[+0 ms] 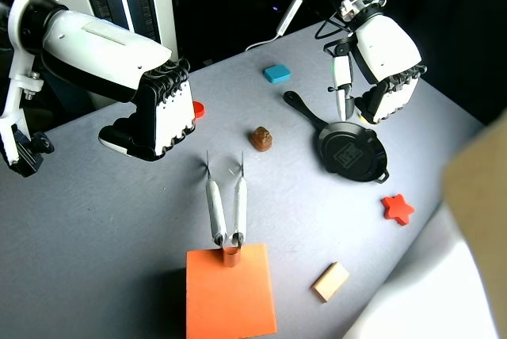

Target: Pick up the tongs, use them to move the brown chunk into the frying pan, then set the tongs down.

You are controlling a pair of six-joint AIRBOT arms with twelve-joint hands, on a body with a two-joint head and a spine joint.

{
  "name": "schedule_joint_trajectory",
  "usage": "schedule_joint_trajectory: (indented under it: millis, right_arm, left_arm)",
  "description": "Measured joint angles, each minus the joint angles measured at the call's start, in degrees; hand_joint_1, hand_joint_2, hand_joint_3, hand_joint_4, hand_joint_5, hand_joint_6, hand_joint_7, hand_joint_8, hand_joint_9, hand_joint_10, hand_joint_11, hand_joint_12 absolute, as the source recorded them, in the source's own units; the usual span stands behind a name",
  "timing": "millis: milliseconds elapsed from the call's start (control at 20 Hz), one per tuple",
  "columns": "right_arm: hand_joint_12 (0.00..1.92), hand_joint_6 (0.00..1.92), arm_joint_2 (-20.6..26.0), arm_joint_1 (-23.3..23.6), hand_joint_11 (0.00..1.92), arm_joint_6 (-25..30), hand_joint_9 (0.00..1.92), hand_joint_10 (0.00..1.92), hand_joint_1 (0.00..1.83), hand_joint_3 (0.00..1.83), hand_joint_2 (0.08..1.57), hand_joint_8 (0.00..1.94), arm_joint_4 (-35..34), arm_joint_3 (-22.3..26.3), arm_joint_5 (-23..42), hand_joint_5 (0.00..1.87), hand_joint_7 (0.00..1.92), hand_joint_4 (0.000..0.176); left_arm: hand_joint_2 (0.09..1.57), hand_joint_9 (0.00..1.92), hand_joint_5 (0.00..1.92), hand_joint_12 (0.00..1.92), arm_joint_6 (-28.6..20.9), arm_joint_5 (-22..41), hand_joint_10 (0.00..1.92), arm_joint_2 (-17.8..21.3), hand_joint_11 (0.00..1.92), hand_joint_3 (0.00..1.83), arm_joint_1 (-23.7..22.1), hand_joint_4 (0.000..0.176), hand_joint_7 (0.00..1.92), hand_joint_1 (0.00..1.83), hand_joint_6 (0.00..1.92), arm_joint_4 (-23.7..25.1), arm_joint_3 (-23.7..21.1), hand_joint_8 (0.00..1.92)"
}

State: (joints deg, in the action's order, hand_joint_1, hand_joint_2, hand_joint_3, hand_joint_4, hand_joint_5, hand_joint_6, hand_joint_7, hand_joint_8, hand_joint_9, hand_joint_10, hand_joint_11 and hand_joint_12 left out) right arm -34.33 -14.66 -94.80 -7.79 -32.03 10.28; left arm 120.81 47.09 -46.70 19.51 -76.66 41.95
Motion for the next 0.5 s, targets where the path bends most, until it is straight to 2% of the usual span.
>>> schedule_joint_trajectory:
  millis: [50, 100, 150, 250, 300, 450, 500]
  right_arm:
    - [0.63, 0.20, -0.74, 1.73, 0.00, 0.28, 0.08, 0.22, 0.32, 0.15, 1.05, 0.06, 0.00, -0.42, -1.73, 0.12, 0.19, 0.000]
    - [0.64, 0.13, -1.70, 4.11, 0.00, 1.29, 0.11, 0.17, 0.31, 0.04, 1.10, 0.02, 0.11, -1.11, -4.44, 0.15, 0.21, 0.000]
    - [0.57, 0.09, -3.04, 6.38, 0.00, 2.80, 0.10, 0.15, 0.28, 0.02, 1.12, 0.00, 0.15, -2.21, -8.26, 0.14, 0.20, 0.000]
    - [0.58, 0.08, -4.85, 8.52, 0.00, 5.35, 0.11, 0.13, 0.29, 0.01, 1.13, 0.00, 0.20, -3.58, -11.91, 0.16, 0.20, 0.000]
    - [0.61, 0.07, -5.66, 9.35, 0.00, 5.05, 0.12, 0.13, 0.31, 0.01, 1.12, 0.00, 0.26, -4.31, -13.22, 0.17, 0.21, 0.000]
    - [0.56, 0.05, -8.52, 10.95, 0.00, 1.92, 0.12, 0.12, 0.30, 0.00, 1.12, 0.00, 0.55, -7.02, -18.95, 0.15, 0.21, 0.000]
    - [0.60, 0.05, -9.49, 11.34, 0.00, 1.92, 0.13, 0.11, 0.32, 0.00, 1.11, 0.00, 0.50, -7.76, -20.83, 0.16, 0.21, 0.000]
  left_arm:
    - [1.16, 0.19, 0.11, 0.72, 0.81, 0.50, 0.04, 0.00, 0.00, 0.07, 0.02, 0.000, 0.19, 0.00, 0.01, -0.63, 0.00, 0.02]
    - [1.18, 0.21, 0.11, 0.75, 0.96, 0.66, 0.02, 0.00, 0.00, 0.03, 0.42, 0.007, 0.20, 0.00, 0.01, -1.03, 0.00, 0.00]
    - [1.19, 0.21, 0.11, 0.74, 0.98, 0.85, 0.01, 0.00, 0.00, 0.02, 0.79, 0.011, 0.20, 0.00, 0.01, -1.40, 0.00, 0.00]
    - [1.19, 0.22, 0.12, 0.76, 1.18, 1.51, 0.01, 0.02, 0.00, 0.01, 1.49, 0.007, 0.21, 0.00, 0.01, -0.48, 0.02, 0.00]
    - [1.20, 0.22, 0.12, 0.76, 1.25, 1.66, 0.01, 0.09, 0.00, 0.01, 1.84, 0.004, 0.21, 0.00, 0.01, -0.92, 0.02, 0.00]
    - [1.19, 0.20, 0.11, 0.75, 0.94, 0.00, 0.00, 0.57, 0.00, 0.00, 4.39, 0.007, 0.18, 0.00, 0.00, -1.33, 0.07, 0.00]
    - [1.19, 0.20, 0.12, 0.75, 0.72, -0.83, 0.00, 0.83, 0.00, 0.00, 5.07, 0.009, 0.18, 0.00, 0.01, -1.22, 0.24, 0.00]
